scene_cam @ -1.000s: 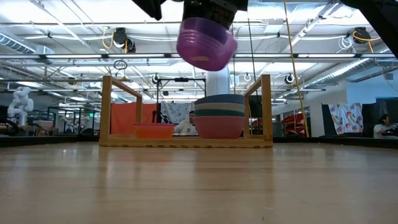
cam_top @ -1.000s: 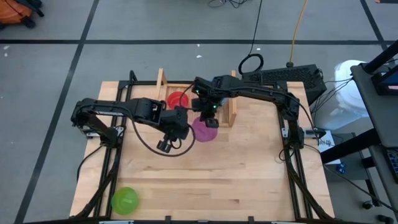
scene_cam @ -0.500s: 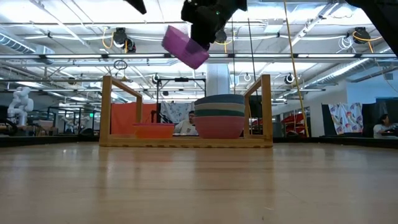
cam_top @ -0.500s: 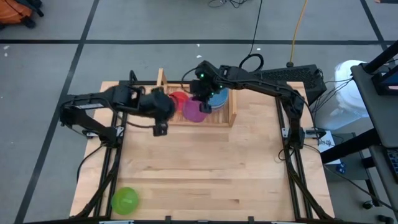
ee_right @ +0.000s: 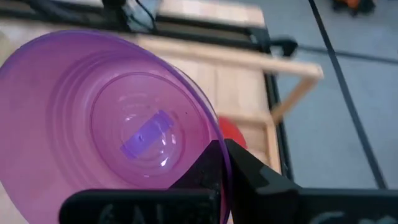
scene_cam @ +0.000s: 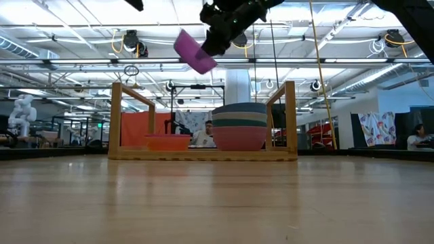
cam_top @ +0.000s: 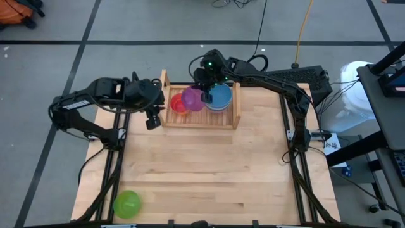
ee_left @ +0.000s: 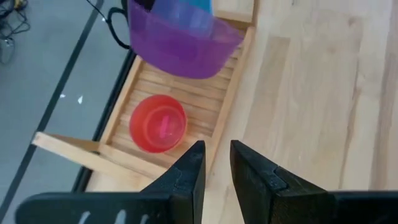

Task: Place and stack bowls onto a shelf
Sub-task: Stack the violet bowl onto the red bowl

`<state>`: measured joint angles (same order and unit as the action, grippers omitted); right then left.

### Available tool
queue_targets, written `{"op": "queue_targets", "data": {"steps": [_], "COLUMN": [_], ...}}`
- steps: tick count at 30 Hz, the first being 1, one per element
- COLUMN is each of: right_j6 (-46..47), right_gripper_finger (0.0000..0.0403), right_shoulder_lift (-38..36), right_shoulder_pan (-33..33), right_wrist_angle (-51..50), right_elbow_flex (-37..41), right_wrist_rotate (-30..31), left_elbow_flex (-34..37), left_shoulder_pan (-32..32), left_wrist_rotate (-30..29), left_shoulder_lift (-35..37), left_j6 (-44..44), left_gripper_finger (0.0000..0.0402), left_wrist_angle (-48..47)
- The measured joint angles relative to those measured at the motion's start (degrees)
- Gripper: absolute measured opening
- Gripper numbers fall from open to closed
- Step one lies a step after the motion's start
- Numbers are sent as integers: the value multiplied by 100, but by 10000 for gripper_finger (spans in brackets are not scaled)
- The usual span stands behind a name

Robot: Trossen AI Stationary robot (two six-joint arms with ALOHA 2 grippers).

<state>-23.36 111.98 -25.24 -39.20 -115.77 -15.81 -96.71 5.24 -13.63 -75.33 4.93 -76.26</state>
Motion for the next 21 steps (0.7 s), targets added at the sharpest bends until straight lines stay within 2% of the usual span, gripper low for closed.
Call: {"op": "queue_targets", "data": {"steps": [4,11,21], "right_j6": [305,905,1317], "right_gripper_finger": [0,0,0], "right_shoulder_lift": [2,145,761], "right_shoulder_pan": [-23,-58,-106], "right_wrist_angle": [593,1761,2115], "right_elbow_flex": [0,0,0], "right_wrist_rotate": [-521,-704,-1101], "left_elbow_flex": [-1,2,2], "left_shoulder_pan": [142,315,336], "left_wrist_rotate": [-17,-2,4], "left_shoulder_lift": [89,198,286], "left_j6": [-210,-501,-442], "left_gripper_finger": [81,81,81], "left_wrist_angle": [-135,-433,-930]}}
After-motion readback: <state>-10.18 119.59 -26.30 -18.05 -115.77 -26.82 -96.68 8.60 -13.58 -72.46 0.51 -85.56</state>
